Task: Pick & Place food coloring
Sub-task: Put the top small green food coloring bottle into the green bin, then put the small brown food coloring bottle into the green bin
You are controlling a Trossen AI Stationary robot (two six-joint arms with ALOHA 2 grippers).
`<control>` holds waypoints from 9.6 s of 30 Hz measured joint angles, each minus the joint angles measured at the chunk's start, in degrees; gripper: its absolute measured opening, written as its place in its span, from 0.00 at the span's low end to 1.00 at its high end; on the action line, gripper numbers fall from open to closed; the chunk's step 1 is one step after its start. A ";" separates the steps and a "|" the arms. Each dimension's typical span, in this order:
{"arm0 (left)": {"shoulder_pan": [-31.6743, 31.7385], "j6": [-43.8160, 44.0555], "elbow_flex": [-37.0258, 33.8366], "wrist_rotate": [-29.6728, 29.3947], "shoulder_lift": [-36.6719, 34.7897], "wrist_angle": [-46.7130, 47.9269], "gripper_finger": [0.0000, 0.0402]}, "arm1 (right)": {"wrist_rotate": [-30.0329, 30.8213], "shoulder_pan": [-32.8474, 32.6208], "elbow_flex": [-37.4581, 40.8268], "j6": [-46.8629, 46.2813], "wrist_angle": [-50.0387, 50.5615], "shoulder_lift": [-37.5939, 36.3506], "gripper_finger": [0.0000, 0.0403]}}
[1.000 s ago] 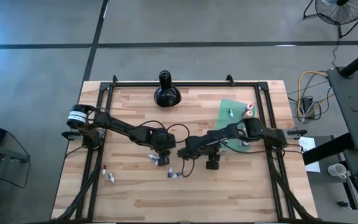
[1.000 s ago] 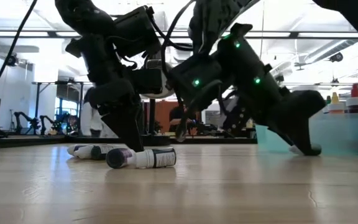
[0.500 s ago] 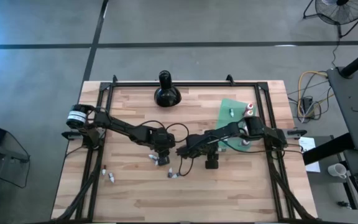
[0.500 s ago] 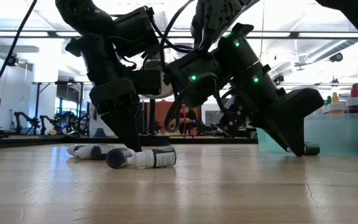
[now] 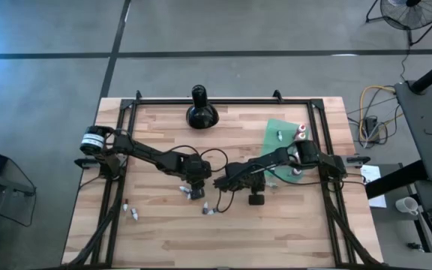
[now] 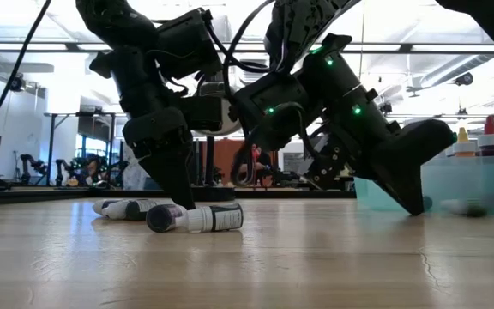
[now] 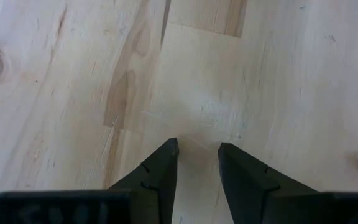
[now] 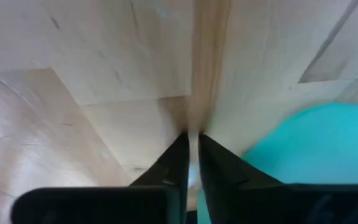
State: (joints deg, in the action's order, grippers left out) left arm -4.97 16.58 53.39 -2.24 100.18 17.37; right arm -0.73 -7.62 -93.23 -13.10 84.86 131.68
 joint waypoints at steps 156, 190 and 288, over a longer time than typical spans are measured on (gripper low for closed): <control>-2.43 9.74 -26.57 -3.85 -25.16 -7.71 0.24 | 30.95 -6.14 17.88 -67.65 -16.28 -50.87 0.56; -17.60 14.87 -18.03 -1.67 -32.49 20.60 0.24 | 27.86 -1.41 18.03 -30.03 -20.90 -50.94 0.56; 3.10 17.59 -3.23 -8.06 -24.74 15.90 0.11 | 33.97 3.63 11.17 -27.29 -23.68 -58.97 0.56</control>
State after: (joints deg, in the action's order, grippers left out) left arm -1.87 34.17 50.16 -10.30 75.44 33.26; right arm 33.23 -3.98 -82.06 -40.39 61.18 72.71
